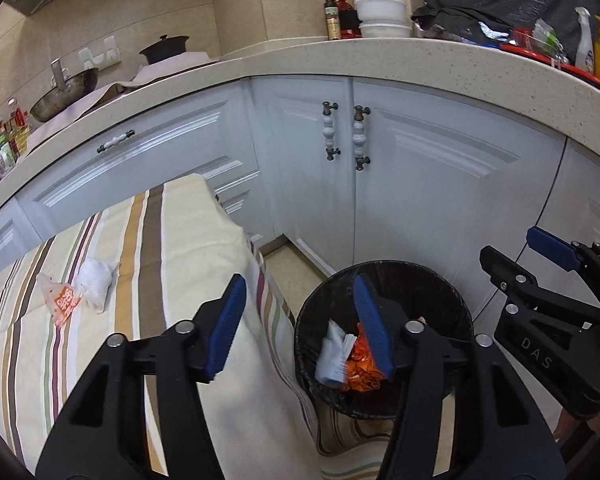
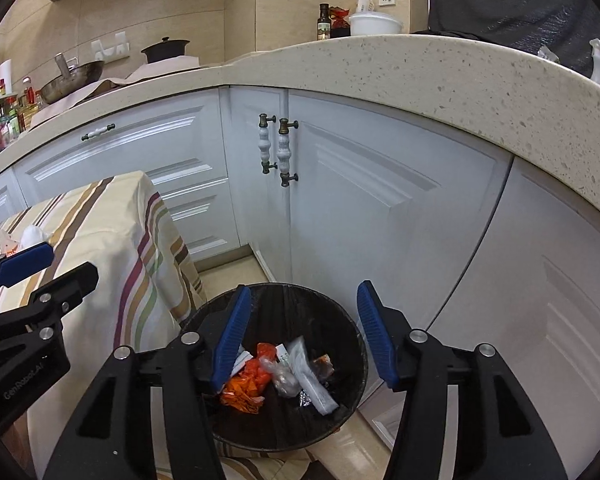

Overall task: Collect trash
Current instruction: 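Carry both white tubes over the bin and open both grippers, then move both tools back over the last table trash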

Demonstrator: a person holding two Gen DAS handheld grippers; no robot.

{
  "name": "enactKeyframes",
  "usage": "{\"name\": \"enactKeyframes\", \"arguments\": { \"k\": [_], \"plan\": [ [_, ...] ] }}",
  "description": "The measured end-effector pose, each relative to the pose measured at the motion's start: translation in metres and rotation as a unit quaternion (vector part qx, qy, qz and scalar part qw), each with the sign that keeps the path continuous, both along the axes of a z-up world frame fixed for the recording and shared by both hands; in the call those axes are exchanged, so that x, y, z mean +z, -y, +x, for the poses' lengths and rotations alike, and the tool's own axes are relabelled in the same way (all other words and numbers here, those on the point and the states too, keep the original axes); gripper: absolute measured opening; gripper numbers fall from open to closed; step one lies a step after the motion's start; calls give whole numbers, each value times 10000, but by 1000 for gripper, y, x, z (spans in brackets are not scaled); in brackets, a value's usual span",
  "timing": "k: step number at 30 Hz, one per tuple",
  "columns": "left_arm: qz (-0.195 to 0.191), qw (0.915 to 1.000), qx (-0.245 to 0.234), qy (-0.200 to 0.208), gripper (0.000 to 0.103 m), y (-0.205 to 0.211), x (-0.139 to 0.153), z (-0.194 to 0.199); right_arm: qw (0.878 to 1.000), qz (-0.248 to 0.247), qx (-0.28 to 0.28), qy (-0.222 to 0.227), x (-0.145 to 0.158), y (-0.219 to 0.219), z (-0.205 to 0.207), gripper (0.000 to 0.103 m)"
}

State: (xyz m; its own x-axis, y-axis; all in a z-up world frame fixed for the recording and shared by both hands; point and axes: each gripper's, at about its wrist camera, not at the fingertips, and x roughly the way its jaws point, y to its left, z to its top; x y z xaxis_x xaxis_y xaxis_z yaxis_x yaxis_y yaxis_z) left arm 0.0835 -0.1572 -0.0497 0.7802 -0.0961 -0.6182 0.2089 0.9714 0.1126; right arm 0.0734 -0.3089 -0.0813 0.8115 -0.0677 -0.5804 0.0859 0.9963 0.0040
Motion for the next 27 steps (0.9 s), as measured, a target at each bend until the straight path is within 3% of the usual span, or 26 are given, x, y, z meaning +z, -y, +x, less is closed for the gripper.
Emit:
{"name": "enactKeyframes", "arguments": {
  "k": [4,12,27],
  "plan": [
    [-47,9997,224,53,61,-24,6,-2,9998,80,170,62,5,-12,1,58],
    [-120,9952,963,121,62,-99,15,-8,9954,271,911,147,20,-70,21,61],
    [49,9701,2423,156,62,-248,12,-6,9728,151,2312,-18,27,-225,57,62]
  ]
}}
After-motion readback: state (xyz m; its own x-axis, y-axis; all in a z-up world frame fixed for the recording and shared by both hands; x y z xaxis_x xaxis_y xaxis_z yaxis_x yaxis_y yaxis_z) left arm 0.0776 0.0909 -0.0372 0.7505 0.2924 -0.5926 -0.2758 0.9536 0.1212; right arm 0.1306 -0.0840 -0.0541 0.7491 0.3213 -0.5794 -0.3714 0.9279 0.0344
